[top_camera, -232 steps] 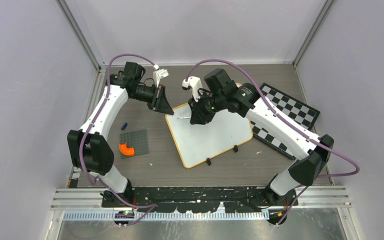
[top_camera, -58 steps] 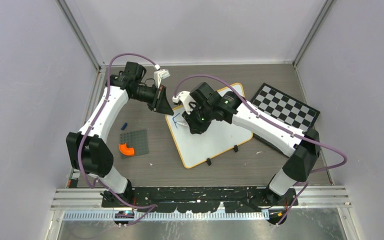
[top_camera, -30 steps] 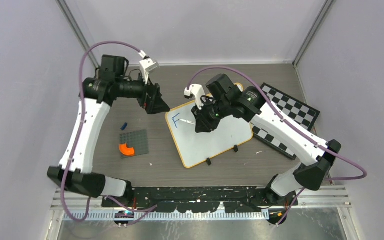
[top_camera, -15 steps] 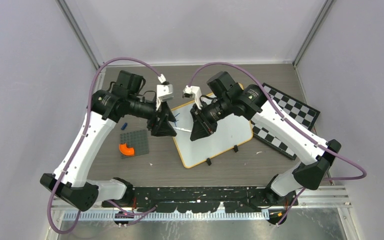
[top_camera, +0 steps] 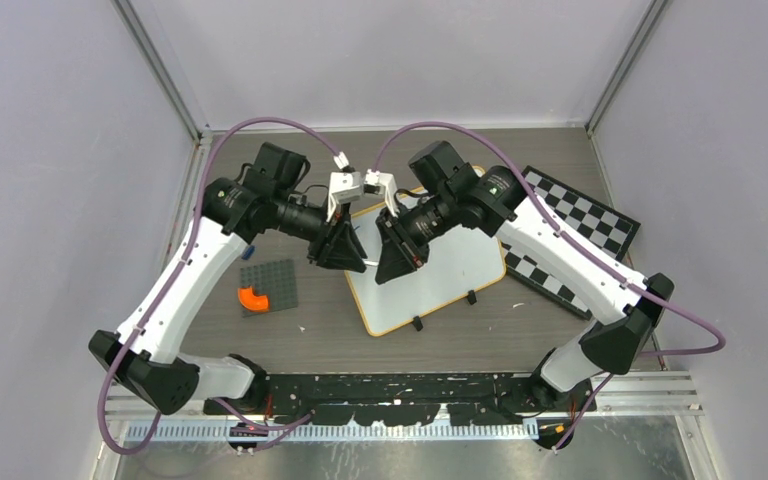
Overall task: Write a sentence on the whiteboard
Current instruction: Pass from the right arm to the left, then pass from the left arm to the right
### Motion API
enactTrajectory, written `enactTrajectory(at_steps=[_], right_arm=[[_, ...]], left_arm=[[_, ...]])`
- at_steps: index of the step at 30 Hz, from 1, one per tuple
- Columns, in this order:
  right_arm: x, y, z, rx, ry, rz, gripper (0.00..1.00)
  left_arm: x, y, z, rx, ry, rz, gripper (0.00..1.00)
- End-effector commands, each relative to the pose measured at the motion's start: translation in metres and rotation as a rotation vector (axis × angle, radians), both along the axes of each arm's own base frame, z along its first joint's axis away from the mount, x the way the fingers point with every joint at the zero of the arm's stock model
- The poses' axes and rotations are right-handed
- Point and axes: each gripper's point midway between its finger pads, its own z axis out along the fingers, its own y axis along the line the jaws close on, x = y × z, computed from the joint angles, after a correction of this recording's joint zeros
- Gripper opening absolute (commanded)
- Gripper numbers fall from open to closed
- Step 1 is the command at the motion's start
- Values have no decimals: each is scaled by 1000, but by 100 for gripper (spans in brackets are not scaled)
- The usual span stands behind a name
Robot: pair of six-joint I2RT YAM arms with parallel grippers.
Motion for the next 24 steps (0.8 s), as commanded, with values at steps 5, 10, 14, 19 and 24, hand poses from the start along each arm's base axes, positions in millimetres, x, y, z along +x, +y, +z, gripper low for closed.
enactTrajectory(at_steps=[5,10,14,19,24], right_arm=[[6,2,30,95,9,-11,32],[24,0,43,161,65,-97,53],[28,-1,45,168,76,-124,60],[28,0,44,174,92,-125,57],[27,5,49,194,115,-113,47]], left_arm=[[4,-4,14,-107,70,29,0],[26,-1,27,-214,142,156,0],[34,1,34,-248,155,195,0],[42,1,41,-282,160,223,0],[45,-2,39,-283,182,227,0]])
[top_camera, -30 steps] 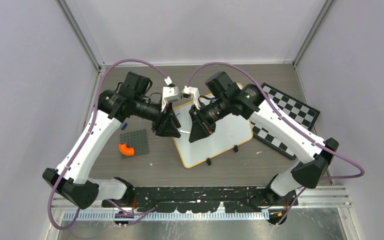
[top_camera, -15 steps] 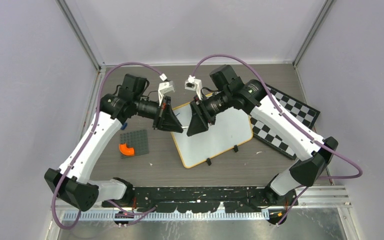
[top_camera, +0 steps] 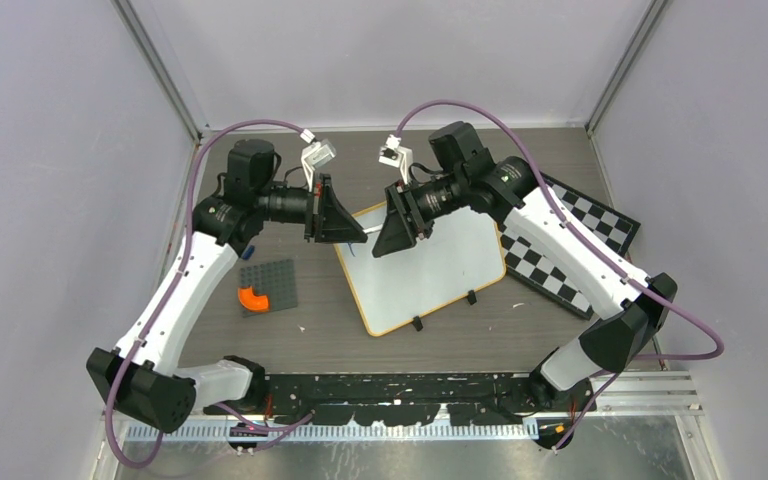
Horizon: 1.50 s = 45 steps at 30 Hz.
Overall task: Write a sentence on the whiteboard
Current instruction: Pass from the left arm to the right
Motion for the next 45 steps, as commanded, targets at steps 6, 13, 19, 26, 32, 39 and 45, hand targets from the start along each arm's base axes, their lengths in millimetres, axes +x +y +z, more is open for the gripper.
enactTrajectory(at_steps=[6,13,19,26,32,39,45], right_arm=[[-12,6,28,87,-8,41,48],[-8,5,26,76,-15,21,49],[-8,6,29,87,-6,27,46],[-15,7,31,107,23,61,42],[-16,7,26,100,37,64,47],[-19,7,24,95,39,71,33],[-21,8,22,87,33,76,14]], left_arm=[[-6,-6,12,-57,-27,-59,0],[-18,-3,8,-47,-23,-91,0],[-20,-3,4,-47,-14,-103,0],[-25,-3,2,-54,2,-129,0],[-30,-4,4,-65,7,-161,0],[-27,-6,2,-53,6,-151,0],[-26,-10,3,-48,-2,-155,0]])
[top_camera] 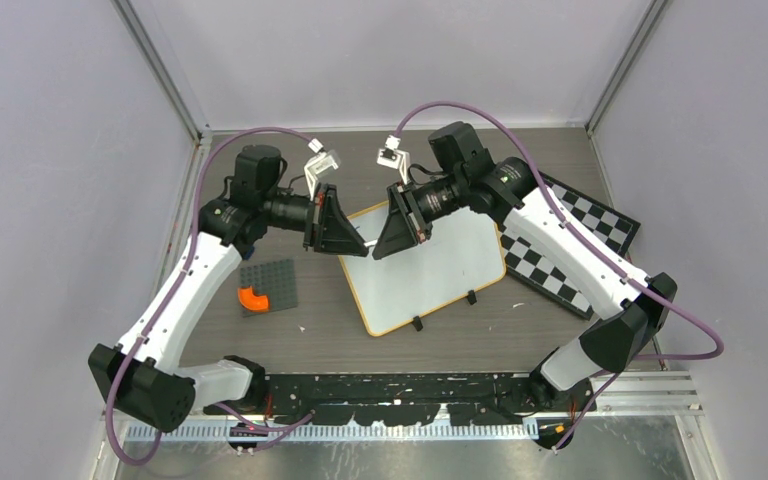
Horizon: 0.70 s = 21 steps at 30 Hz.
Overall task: Write a sentence on the whiteboard
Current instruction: Pass from the left arm to the right
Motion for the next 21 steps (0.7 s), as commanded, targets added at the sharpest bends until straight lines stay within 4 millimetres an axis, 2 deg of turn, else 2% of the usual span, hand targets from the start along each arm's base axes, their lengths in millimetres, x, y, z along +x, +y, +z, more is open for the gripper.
enactTrajectory(at_steps=[1,2,4,6,9,10,15,18,19,21], right_arm=[[-9,5,12,43,-44,34,9],[-10,5,12,43,-48,38,3],[-10,3,10,35,-54,37,0],[-8,2,8,22,-74,25,0],[-3,-3,6,12,-86,-1,0],[-1,-5,6,7,-90,-16,0],[13,-22,-11,-78,-155,-88,0],[8,-35,-22,-126,-200,-70,0],[4,-39,-25,-139,-206,-61,0],[-1,-48,-32,-169,-223,-52,0]], left_arm=[[-2,-6,8,-17,-42,-29,0],[-1,-6,7,-16,-40,-29,0],[-1,-6,7,-14,-43,-30,0],[-1,-5,6,-6,-46,-24,14],[3,0,6,6,-59,1,47],[6,3,7,6,-66,15,53],[27,23,17,-2,-90,119,76],[43,34,17,18,-119,220,96],[51,39,14,40,-130,273,99],[73,51,0,129,-150,406,100]])
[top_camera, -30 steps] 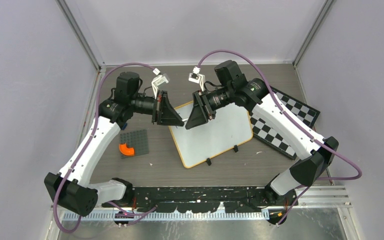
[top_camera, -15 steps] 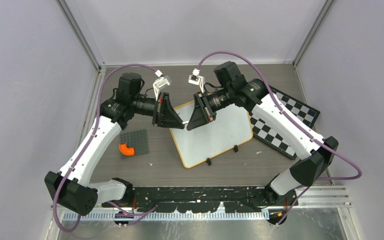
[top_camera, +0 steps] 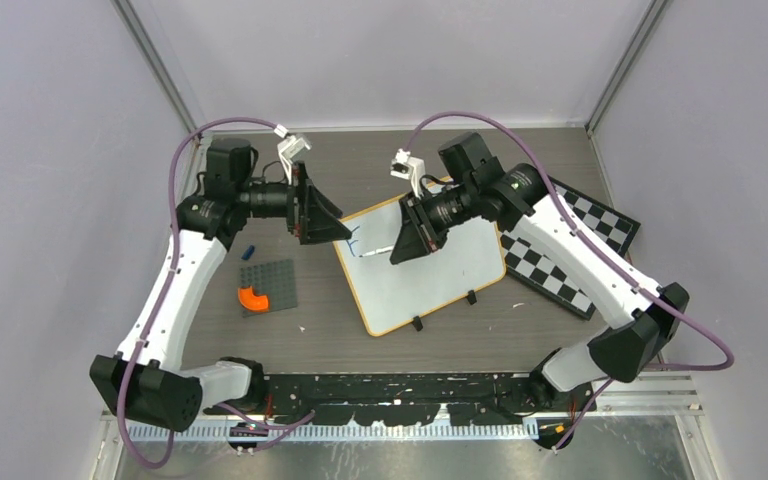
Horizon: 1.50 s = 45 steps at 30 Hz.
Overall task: Write a sentence on the whiteboard
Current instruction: Pass from the left arm to the right, then hold the whiteboard on the whiteboard stand.
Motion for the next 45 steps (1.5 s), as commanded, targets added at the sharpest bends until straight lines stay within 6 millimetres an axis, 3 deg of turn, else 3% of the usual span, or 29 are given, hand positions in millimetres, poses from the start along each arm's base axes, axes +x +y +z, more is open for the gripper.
enactTrajectory(at_steps=[1,6,12,16,21,28,36,40,45], right_arm=[[-15,-28,-4,-62,-115,24,0],[-8,-43,-20,-134,-181,-28,0],[10,-41,-30,-158,-227,-83,0],[18,-33,-31,-136,-231,-96,0],[21,-21,-28,-90,-225,-89,0],[19,-9,-26,-69,-199,-105,0],[22,-4,-30,-92,-212,-135,0],[29,-4,-37,-127,-239,-161,0],[42,-4,-39,-152,-279,-214,0]], left_arm=[[35,25,-3,125,-103,240,100],[55,46,-45,301,-34,307,100],[47,39,-78,315,102,198,100],[49,32,-83,278,138,171,100],[49,26,-88,247,190,130,79],[48,19,-95,247,218,103,65],[48,15,-101,251,234,83,41],[49,14,-103,254,236,84,34],[51,13,-101,248,237,83,33]])
